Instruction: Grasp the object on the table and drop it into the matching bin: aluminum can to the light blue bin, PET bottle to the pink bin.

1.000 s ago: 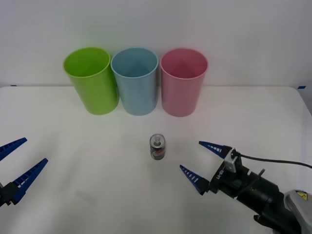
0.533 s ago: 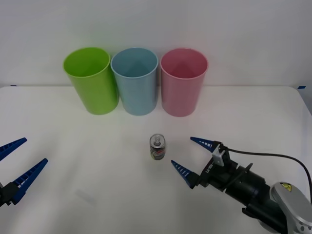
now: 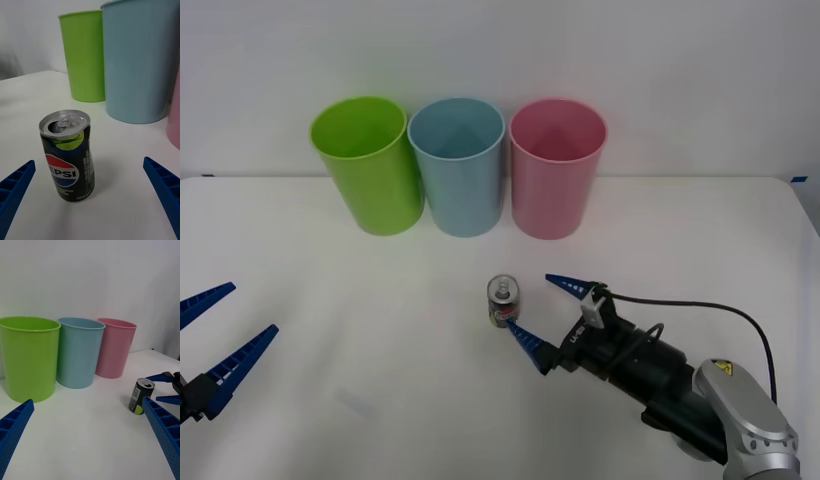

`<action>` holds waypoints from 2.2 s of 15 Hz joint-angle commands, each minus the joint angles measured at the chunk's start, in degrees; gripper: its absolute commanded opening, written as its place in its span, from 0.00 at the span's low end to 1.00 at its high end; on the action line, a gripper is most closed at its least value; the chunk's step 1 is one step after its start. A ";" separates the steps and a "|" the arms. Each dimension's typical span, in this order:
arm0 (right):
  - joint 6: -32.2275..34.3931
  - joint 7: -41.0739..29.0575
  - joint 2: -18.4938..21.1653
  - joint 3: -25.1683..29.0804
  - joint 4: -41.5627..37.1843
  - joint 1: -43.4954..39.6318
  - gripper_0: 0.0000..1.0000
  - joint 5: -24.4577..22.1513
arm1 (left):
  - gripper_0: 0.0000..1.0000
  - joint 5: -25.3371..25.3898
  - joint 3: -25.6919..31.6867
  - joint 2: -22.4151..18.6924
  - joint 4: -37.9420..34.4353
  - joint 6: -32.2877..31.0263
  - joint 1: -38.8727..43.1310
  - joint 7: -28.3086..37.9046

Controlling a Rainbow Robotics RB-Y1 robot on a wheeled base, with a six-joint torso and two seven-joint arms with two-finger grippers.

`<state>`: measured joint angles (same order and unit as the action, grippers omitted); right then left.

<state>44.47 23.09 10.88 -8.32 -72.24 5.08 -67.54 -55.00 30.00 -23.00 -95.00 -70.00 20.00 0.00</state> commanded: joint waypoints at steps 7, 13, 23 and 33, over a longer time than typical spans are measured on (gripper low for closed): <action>-8.87 0.20 -1.13 -6.62 0.00 1.86 1.00 -0.66 | 1.00 0.00 0.00 0.00 0.00 0.00 0.00 0.00; -13.35 0.11 -1.57 -9.79 0.00 2.30 1.00 -0.93 | 1.00 0.00 0.00 0.00 0.00 0.00 0.00 0.00; -14.85 0.11 -1.74 -10.32 0.00 2.56 0.00 -0.84 | 1.00 0.00 0.00 0.00 0.00 0.00 0.00 0.00; -15.11 -0.15 -1.74 -10.93 0.00 3.53 0.00 1.01 | 1.00 0.00 0.00 0.00 0.00 0.00 0.00 0.00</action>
<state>28.95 23.01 9.14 -19.25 -72.23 8.54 -66.86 -55.00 30.00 -23.00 -95.00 -70.00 20.00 0.00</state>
